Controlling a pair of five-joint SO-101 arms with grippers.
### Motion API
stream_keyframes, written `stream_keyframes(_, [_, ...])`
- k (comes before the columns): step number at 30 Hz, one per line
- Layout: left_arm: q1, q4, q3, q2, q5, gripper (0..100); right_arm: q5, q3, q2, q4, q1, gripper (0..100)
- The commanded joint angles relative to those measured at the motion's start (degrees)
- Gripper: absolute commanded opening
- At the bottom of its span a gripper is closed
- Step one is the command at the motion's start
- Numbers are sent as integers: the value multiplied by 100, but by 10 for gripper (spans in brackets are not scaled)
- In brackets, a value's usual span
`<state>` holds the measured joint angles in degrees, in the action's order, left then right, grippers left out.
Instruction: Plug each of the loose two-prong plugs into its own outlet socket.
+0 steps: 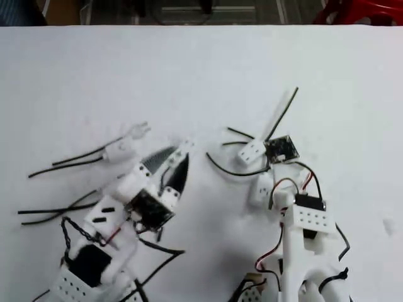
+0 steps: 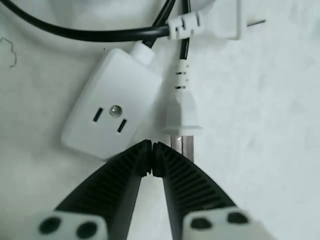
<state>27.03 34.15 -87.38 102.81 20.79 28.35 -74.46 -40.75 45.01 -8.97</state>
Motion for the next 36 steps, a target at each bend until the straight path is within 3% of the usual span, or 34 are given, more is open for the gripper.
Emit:
stream_keyframes(1, [92,-1626,9,127,-149,23,-44,35,-127,-57,48,24])
stream_keyframes(7, [92,-2840,-18,180,-176,23,-44,-26,-163,-75,57,23])
stream_keyframes(9, [110,-2910,-18,180,-369,23,-44,-26,-163,-75,57,23])
stream_keyframes(17, [101,-3156,-26,180,-2312,24,-44,-53,-163,-75,347,22])
stream_keyframes(26, [207,-3130,-440,180,-2435,24,-26,-53,-163,-75,374,21])
stream_keyframes(29, [189,-2382,-703,180,-2409,24,-9,-53,-163,-66,365,21])
stream_keyframes(33, [189,-501,-589,171,-2312,26,0,-53,-163,-66,356,21])
stream_keyframes(36, [215,914,-105,171,-1248,25,0,-53,-163,-66,356,21])
